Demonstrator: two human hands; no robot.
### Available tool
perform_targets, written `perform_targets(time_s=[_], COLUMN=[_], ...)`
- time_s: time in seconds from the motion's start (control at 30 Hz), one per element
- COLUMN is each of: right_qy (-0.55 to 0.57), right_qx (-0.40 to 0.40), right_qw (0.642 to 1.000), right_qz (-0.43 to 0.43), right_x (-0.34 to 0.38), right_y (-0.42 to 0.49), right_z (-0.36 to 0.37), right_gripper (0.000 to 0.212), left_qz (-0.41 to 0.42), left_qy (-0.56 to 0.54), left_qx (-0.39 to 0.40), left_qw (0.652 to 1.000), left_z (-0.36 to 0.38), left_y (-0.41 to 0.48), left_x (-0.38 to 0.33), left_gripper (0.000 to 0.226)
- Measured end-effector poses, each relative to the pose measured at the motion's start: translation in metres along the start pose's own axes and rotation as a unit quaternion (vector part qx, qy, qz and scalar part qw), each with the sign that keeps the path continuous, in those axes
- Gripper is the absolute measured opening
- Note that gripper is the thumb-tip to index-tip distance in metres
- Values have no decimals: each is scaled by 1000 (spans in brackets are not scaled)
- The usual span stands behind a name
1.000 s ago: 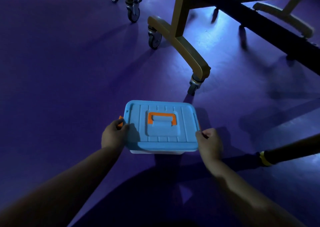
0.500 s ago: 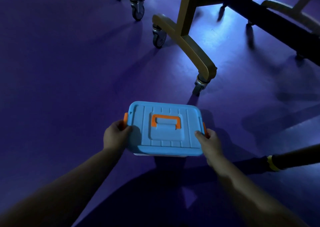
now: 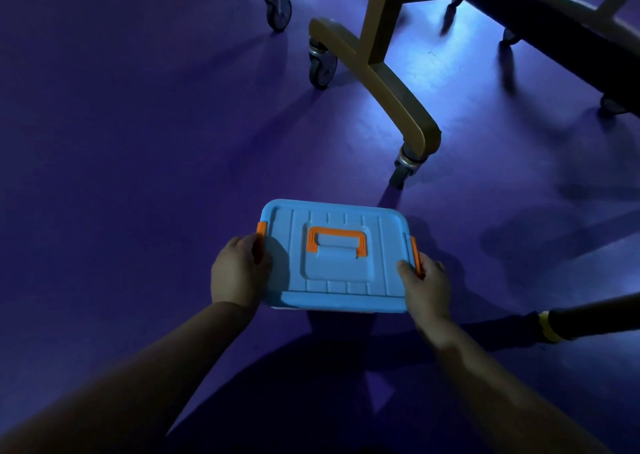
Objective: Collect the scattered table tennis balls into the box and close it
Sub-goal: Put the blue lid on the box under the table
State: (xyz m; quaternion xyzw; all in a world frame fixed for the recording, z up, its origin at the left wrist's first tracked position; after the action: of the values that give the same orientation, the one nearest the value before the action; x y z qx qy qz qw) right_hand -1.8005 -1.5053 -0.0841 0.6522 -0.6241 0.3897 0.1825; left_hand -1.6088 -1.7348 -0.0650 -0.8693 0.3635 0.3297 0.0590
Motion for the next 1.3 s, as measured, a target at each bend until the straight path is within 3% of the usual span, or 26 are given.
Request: perform_targets(time_s=[0.2, 0.37, 0.43, 0.53, 0.6, 0.67, 0.73, 0.83, 0.9, 1.1, 1.2, 1.3], right_qy=[-72, -17, -5, 104, 203, 253, 312, 374, 381, 334, 326, 313], right_qx=[-36, 7, 6, -88, -115, -58, -5, -10, -9, -21, -20, -9], right_qw=[996, 1000, 999, 982, 959, 947, 918, 886, 880, 915, 920, 923], right_qz=[-36, -13, 39, 134, 160, 191, 245, 273, 285, 227, 218, 224], right_x=[6, -2, -12, -23, -24, -23, -23, -17, -16, -14, -10, -13], right_y=[-3, -1, -5, -14, -19, -20, -19, 0, 19, 63, 76, 85], right_z=[-2, -2, 0, -7, -9, -2, 5, -15, -35, -76, -85, -83], right_gripper=[23, 24, 45, 68, 54, 32, 28, 10, 9, 24, 22, 25], left_qz=[-7, -121, -144, -154, -159, -159, -155, -99, -53, 146, 143, 143], left_qy=[-8, -24, -20, -45, -75, -118, -169, -215, -229, -109, -71, -60], left_qx=[3, 47, 67, 74, 90, 110, 136, 176, 195, 131, 177, 169], left_qw=[1000, 991, 987, 984, 980, 974, 964, 956, 952, 974, 971, 973], left_z=[-2, 3, 5, 18, 38, 60, 78, 97, 105, 103, 107, 110], left_y=[-2, -3, 2, 10, 7, -1, -10, -10, -5, 1, 5, 8], left_x=[-2, -1, -3, -19, -40, -69, -100, -138, -151, -170, -165, -159], left_gripper=[28, 24, 30, 33, 33, 34, 34, 31, 30, 49, 56, 61])
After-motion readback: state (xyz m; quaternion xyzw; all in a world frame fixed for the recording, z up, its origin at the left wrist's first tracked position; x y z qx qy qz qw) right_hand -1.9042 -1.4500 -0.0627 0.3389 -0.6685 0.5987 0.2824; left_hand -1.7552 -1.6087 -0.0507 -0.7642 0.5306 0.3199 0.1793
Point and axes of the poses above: each hand's wrist, its own y-axis towards the middle knuckle, its own z-axis out of the palm, x = y × z, the point moved 4 cm from there along y, towards the middle knuckle, and after that the axes turned 9 degrees about z, right-handed, at the moved point
